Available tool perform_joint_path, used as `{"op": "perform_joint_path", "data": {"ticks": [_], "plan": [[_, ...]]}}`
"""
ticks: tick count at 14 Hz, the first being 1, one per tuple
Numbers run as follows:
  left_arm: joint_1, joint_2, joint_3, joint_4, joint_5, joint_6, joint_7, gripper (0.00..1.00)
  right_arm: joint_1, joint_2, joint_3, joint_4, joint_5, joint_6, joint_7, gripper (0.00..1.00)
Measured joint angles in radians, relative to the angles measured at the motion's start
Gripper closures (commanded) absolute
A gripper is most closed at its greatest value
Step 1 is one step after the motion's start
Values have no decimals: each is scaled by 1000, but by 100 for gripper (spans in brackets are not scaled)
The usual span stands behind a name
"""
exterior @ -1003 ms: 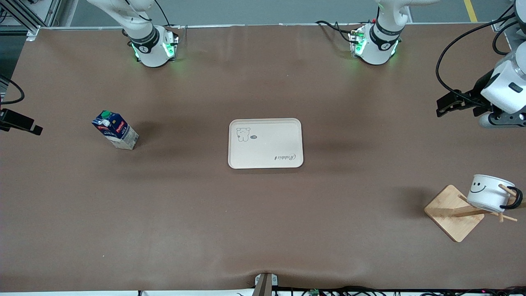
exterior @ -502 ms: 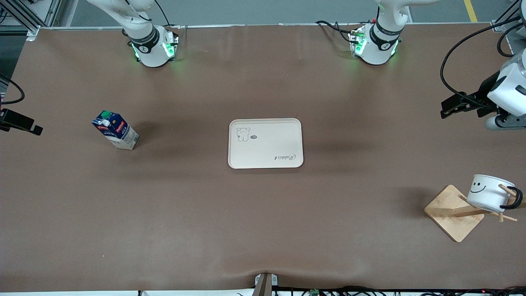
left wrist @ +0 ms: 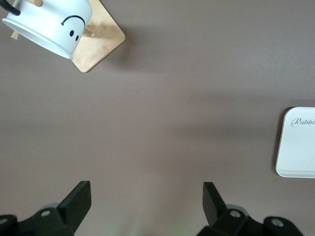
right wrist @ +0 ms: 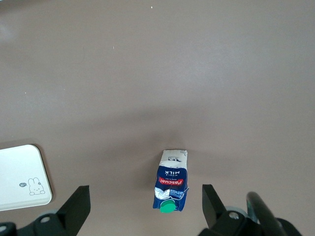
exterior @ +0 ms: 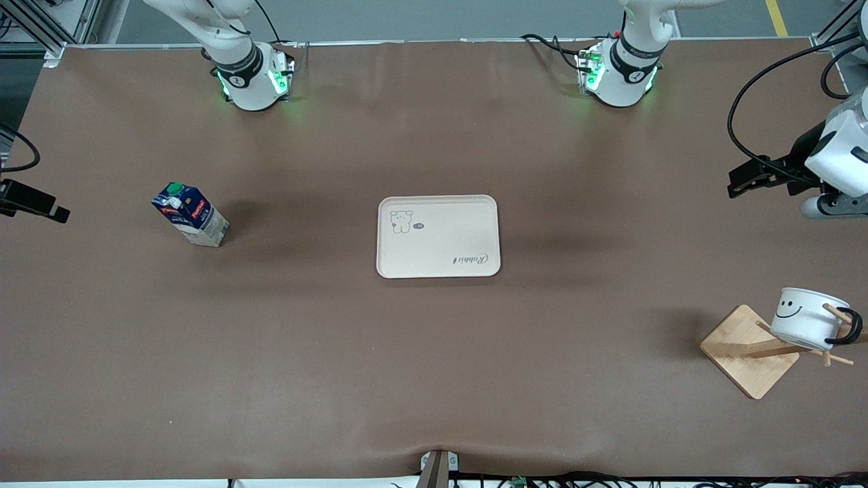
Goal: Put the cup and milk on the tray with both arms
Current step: 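Move the left gripper toward the white mug on the wooden stand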
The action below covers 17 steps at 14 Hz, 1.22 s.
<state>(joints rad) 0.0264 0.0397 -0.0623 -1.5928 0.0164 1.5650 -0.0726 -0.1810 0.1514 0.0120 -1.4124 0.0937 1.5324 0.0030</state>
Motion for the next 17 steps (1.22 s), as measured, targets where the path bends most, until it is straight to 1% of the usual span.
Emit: {"op": "perform_joint_path", "data": {"ticks": [5,10,14,17], "plan": [[21,5,1,0,30,-1,-1,0,1,0,2,0,0,0,0,0],[26,9,0,-11,32,14,-6,0,1,0,2,0,0,0,0,0],[47,10,1,-50,32,84,-18,0,0,0,1,0,0,0,0,0],[72,10,1,-92,17,190,-26,0,0,0,1,0,0,0,0,0]]}}
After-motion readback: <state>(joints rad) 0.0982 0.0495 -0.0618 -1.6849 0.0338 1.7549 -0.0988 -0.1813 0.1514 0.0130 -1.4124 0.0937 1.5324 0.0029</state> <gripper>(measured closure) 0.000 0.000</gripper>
